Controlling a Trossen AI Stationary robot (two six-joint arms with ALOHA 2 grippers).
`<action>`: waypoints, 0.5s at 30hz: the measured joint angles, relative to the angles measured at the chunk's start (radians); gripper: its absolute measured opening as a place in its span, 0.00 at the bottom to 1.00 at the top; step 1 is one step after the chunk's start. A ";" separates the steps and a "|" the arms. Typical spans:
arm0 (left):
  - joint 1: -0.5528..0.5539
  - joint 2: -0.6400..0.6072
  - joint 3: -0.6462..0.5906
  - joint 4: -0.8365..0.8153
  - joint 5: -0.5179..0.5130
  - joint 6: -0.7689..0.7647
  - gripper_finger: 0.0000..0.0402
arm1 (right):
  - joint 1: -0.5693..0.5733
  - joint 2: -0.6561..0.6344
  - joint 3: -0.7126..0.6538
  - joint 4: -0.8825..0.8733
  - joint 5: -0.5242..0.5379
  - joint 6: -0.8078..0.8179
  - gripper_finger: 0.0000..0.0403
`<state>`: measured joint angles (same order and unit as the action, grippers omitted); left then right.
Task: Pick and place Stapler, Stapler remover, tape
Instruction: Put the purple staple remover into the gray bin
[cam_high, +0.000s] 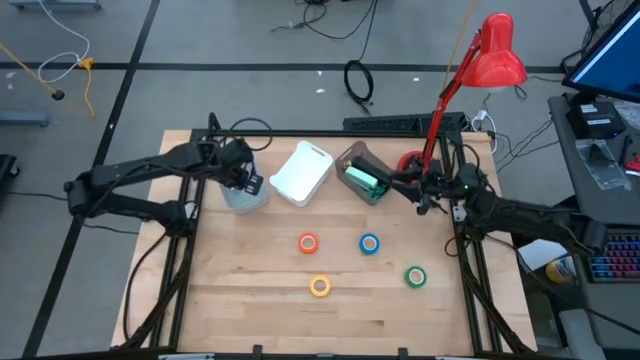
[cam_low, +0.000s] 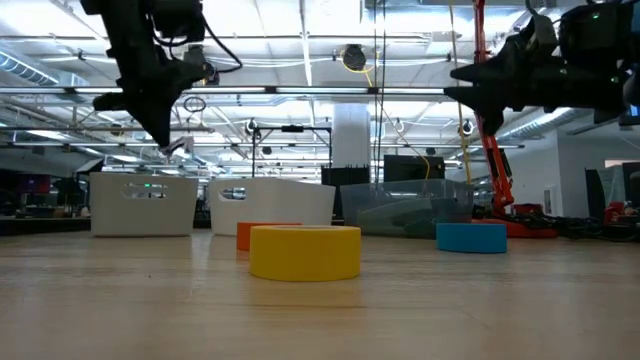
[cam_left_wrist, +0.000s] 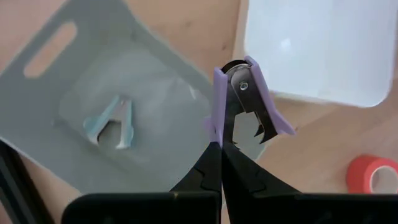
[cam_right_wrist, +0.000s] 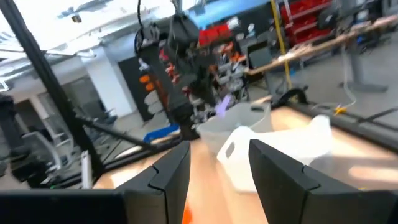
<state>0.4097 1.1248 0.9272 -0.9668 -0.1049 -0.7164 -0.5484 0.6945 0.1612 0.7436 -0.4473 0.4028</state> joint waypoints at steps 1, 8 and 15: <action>0.008 0.005 0.000 -0.010 0.012 0.000 0.00 | -0.012 -0.014 0.000 0.000 0.000 0.000 0.39; 0.065 0.033 0.000 -0.053 0.083 0.022 0.00 | -0.084 -0.120 0.000 -0.059 -0.063 0.000 0.39; 0.124 0.068 0.000 -0.086 0.131 0.041 0.00 | -0.146 -0.212 0.000 -0.126 -0.166 0.030 0.39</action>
<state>0.5332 1.1928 0.9276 -1.0528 0.0265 -0.6754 -0.6942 0.4824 0.1612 0.6179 -0.6129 0.4331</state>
